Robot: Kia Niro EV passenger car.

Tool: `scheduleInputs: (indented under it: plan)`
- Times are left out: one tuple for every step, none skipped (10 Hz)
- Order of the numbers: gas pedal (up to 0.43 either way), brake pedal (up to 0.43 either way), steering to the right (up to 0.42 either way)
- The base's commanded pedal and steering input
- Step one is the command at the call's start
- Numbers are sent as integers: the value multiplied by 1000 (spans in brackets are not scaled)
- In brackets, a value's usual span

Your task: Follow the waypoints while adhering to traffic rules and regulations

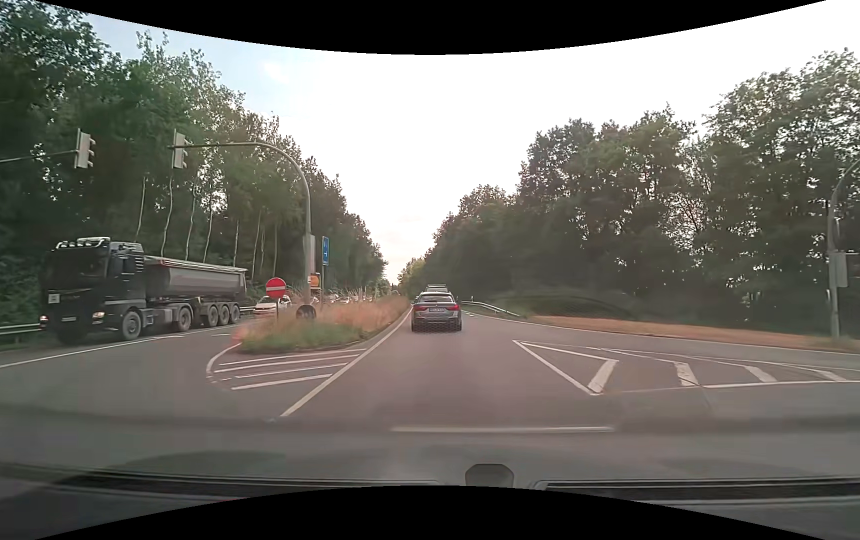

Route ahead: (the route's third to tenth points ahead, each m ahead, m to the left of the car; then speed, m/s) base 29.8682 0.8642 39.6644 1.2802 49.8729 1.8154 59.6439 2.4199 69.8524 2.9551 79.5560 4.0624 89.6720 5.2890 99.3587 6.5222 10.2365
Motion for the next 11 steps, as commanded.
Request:
scheduleInputs:
  plan:
    - [228,0,-12]
    - [240,0,-12]
    - [240,0,-12]
    - [240,0,-12]
    - [248,0,-12]
    - [248,0,-12]
    - [260,0,-13]
    - [268,0,-13]
    - [268,0,-13]
    - [268,0,-13]
    - [280,0,-13]
